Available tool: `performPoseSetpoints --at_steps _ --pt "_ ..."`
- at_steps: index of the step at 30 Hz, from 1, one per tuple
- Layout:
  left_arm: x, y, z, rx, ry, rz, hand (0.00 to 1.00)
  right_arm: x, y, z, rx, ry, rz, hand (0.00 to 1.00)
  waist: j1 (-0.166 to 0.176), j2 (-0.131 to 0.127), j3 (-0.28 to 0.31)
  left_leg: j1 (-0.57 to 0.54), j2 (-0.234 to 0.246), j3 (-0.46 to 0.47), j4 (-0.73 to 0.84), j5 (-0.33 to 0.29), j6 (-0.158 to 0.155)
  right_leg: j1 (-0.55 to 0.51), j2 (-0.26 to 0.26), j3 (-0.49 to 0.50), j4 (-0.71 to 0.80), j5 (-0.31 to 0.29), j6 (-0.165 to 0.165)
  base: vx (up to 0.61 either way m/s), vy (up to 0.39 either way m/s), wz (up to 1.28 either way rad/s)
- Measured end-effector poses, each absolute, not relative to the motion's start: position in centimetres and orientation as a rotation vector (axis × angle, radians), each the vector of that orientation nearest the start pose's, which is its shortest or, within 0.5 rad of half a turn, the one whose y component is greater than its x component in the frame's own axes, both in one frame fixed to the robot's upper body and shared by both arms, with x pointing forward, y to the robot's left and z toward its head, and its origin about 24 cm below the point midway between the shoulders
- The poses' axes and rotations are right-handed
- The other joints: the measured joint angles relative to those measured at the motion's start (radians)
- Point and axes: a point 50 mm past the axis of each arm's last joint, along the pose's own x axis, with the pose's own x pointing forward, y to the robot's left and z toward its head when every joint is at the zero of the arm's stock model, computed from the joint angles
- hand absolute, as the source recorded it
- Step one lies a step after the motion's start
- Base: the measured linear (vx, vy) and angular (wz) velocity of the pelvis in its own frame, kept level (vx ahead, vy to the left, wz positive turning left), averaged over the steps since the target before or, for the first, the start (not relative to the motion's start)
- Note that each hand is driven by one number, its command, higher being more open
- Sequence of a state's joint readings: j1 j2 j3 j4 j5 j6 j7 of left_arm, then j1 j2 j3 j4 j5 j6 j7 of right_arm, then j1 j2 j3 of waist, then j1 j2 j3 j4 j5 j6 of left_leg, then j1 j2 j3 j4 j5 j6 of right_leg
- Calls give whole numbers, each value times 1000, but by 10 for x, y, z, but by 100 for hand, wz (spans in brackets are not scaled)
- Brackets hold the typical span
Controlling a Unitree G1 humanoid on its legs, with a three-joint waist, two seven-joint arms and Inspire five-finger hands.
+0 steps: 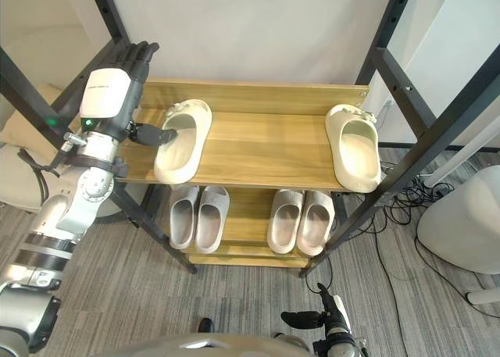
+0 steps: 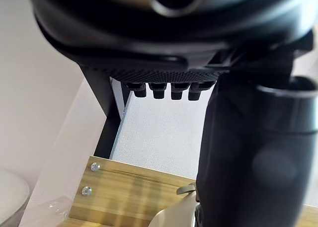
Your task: Organize the slippers on the shoe rack
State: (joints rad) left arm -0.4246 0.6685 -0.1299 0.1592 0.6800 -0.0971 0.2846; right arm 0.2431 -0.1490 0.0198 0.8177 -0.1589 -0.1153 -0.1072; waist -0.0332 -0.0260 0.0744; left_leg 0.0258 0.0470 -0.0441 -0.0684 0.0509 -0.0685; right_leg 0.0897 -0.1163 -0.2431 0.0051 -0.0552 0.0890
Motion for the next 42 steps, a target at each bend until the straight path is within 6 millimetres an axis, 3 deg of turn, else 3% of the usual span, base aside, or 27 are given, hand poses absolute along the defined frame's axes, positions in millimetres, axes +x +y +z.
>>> performPoseSetpoints --at_steps 5,6,18,42 --pt "318 225 171 1304 -519 218 100 81 -207 -145 -314 947 -92 100 -5 -2 1 0 -1 1 0 0 0 0 -1 1 0 2 0 0 0 0" --pt "319 225 171 1299 -520 220 0 81 -207 -145 -313 949 -92 100 -5 -3 2 0 -1 1 1 1 1 0 -1 1 0 3 0 0 0 0" --pt "330 227 161 1312 -460 205 0 82 -202 -145 -301 945 -95 100 -28 -5 3 -5 -1 6 0 2 2 -8 -1 6 -1 6 1 0 0 0" --pt "337 224 165 1259 -449 230 0 78 -203 -146 -319 948 -101 100 -37 -4 8 -11 -4 7 0 2 3 -14 -4 7 0 7 0 0 0 0"
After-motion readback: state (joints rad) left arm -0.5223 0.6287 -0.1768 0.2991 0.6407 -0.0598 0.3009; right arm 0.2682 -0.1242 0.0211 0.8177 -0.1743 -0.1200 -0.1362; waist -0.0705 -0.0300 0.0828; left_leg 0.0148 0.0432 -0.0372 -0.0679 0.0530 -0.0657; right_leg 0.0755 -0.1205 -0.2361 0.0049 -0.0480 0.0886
